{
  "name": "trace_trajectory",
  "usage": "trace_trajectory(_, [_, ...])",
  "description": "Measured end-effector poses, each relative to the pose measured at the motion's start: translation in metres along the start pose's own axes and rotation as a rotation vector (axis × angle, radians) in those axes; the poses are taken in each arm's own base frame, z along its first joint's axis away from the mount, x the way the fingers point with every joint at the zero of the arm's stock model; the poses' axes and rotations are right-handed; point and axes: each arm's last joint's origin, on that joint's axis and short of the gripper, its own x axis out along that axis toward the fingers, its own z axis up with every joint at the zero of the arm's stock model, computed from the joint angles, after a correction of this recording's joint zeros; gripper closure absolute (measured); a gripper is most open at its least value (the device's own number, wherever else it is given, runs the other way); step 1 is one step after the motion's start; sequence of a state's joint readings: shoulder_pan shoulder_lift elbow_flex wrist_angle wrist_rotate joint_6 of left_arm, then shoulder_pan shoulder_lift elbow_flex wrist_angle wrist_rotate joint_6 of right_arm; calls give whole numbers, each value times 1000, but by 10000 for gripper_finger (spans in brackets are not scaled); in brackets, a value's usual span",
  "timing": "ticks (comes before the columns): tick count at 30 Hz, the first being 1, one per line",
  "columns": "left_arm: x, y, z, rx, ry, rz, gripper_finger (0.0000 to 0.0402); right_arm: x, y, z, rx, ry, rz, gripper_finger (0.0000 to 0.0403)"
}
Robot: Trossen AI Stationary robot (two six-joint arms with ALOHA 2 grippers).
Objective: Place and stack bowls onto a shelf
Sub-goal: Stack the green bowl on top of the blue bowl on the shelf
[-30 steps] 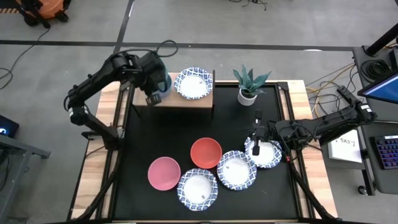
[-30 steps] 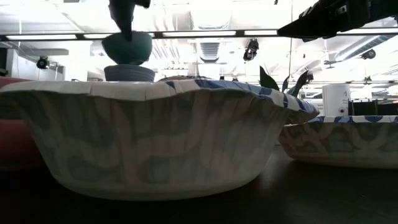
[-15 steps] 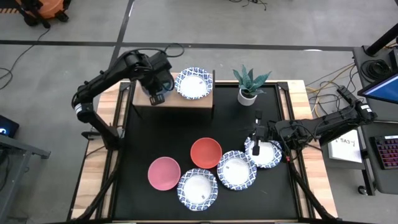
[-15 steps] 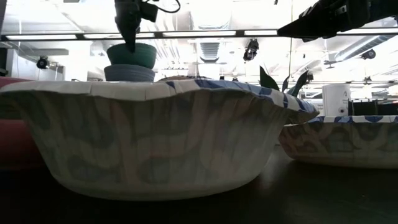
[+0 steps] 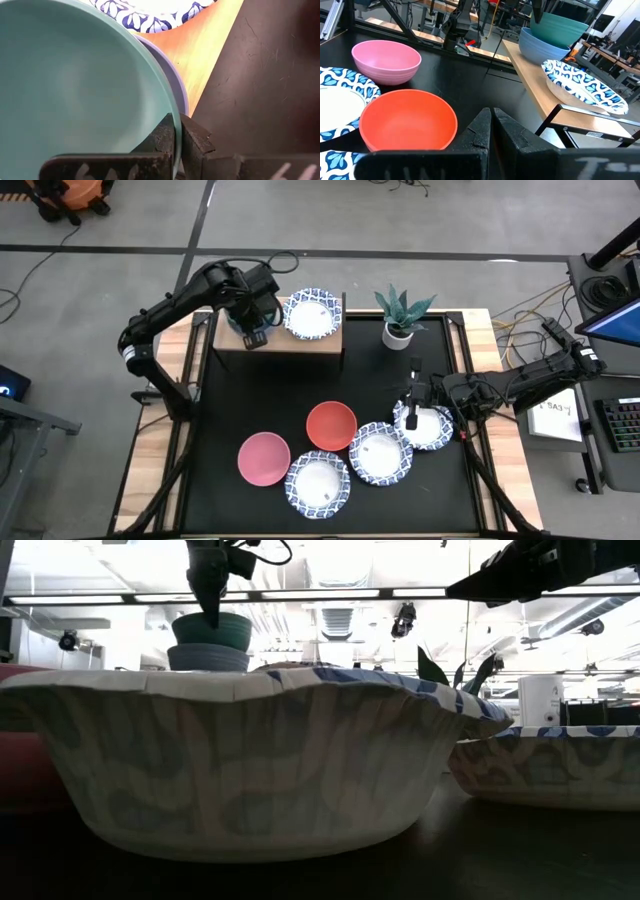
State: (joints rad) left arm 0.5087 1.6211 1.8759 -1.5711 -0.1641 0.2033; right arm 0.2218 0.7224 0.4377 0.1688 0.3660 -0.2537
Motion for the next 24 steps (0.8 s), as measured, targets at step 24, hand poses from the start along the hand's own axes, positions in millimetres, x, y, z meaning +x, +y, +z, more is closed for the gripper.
trace_trajectory(24, [0,0,0,-21,0,0,356,0,0,0,0,0,0,394])
